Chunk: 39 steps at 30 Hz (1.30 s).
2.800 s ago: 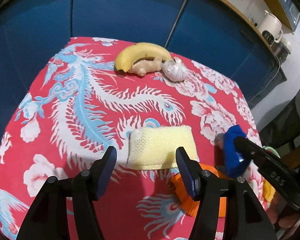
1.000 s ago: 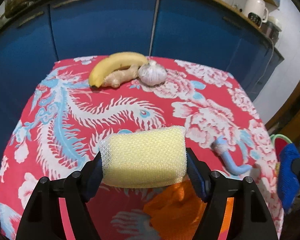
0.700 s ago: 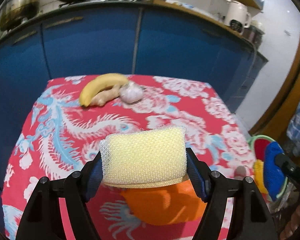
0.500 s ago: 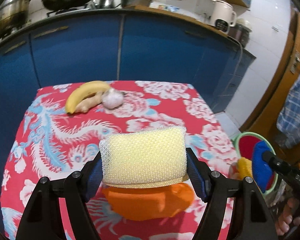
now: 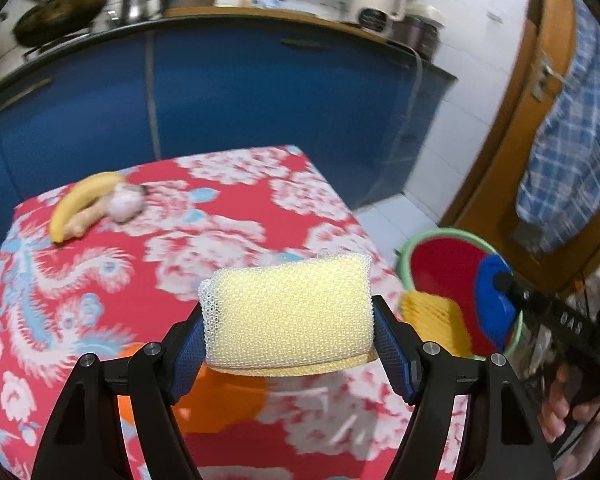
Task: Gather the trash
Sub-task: 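Carry the sponge and blue cloth over the red bucket, then open both tools to drop the sponge and blue cloth into the bucket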
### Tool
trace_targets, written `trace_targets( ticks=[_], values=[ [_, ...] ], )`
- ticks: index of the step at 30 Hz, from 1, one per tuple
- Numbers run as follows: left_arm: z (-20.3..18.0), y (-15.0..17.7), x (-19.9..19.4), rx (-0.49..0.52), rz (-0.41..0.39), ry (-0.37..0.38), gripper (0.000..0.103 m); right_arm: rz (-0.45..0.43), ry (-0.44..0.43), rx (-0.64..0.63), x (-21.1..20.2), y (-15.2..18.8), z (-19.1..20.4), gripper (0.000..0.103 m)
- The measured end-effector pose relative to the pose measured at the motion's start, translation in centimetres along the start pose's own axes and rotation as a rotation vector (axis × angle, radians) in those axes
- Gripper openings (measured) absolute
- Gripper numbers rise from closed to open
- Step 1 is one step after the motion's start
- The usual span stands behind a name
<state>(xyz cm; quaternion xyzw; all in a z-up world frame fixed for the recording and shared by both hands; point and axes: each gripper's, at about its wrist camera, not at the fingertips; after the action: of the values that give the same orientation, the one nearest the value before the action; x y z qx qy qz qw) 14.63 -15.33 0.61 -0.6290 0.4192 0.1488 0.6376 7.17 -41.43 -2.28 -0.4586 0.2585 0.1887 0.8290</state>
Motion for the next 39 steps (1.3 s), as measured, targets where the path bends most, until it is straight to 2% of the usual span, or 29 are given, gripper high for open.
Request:
trace_targets(
  ticks=[9,17,25,30,32,39],
  values=[
    [-5.5,2.3,4.2,0.114,0.111,0.022,0.076,0.015,0.038,-0.042,0.5,-0.8,-1.9,0.015],
    [-8.7,3.2,7.3,0.135,0.173,0.083,0.076,0.008,0.078,-0.017,0.3,-1.0,-4.7,0.015],
    [-11.6,2.1,8.9,0.169,0.148,0.124,0.076,-0.003,0.119,0.01,0.1,-1.0,-7.1,0.018],
    [-13.5,1.1,9.9,0.198,0.128,0.166,0.078,-0.019,0.121,0.046,-0.2,-1.1,-8.4,0.025],
    [-14.1,1.0,10.0,0.21,0.124,0.192,0.08,-0.025,0.114,0.068,-0.2,-1.2,-8.9,0.037],
    [-14.8,1.1,10.8,0.229,0.133,0.205,0.081,-0.031,0.142,0.088,-0.5,-1.5,-9.7,0.041]
  ],
)
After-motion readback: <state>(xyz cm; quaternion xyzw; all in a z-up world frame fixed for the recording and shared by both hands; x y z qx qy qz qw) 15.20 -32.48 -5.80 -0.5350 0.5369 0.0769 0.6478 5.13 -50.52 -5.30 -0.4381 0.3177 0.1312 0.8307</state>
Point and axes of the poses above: each gripper's, at about its wrist camera, not at the fingertips, and x roughly the way its jaws point, z to its left, y to its underside
